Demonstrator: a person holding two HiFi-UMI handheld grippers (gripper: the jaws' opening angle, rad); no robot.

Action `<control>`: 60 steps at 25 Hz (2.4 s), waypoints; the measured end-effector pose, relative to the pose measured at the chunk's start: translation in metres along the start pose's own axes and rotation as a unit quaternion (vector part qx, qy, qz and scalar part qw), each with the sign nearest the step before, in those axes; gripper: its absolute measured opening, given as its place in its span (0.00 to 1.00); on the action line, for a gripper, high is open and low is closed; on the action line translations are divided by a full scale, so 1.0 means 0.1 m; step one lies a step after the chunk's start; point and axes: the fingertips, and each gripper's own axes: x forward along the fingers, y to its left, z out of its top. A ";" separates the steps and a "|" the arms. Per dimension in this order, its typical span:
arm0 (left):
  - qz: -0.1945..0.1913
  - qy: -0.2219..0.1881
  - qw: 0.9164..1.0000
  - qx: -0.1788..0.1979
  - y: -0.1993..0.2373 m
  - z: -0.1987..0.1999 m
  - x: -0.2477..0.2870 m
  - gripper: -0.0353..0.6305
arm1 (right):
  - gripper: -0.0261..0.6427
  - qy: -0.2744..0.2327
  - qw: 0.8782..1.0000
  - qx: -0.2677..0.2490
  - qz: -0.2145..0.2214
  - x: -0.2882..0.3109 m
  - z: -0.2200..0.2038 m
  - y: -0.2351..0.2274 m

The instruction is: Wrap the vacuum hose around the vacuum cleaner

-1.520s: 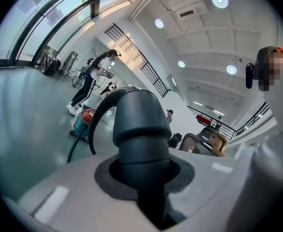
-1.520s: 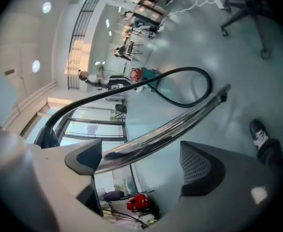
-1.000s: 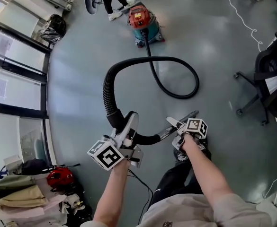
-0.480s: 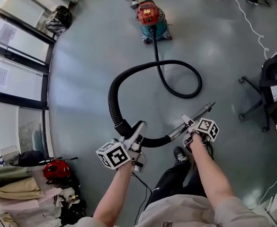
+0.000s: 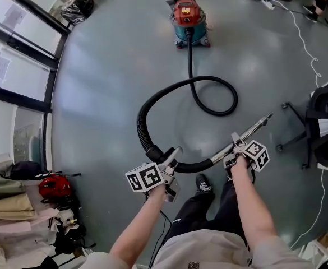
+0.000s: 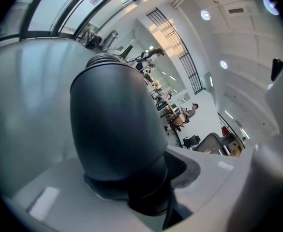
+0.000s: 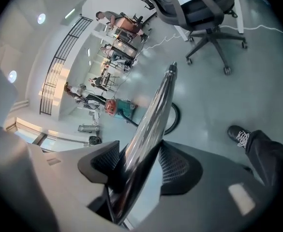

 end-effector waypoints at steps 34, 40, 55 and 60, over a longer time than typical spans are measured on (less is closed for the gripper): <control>0.253 0.008 0.906 -0.340 0.44 -1.60 1.22 0.55 | 0.32 -0.042 0.963 -0.260 0.047 0.31 1.64 1.42; 0.295 -0.015 0.905 -0.305 0.33 -1.40 1.36 0.55 | 0.32 -0.038 0.969 -0.237 0.051 0.42 1.91 1.42; 0.346 0.025 0.935 -0.076 0.06 -0.79 0.89 0.06 | 0.32 -0.018 0.935 -0.346 0.075 0.59 1.99 1.97; 0.259 0.068 0.951 0.156 -0.30 -0.10 1.26 0.06 | 0.32 0.004 0.896 -0.434 0.095 0.57 1.81 2.21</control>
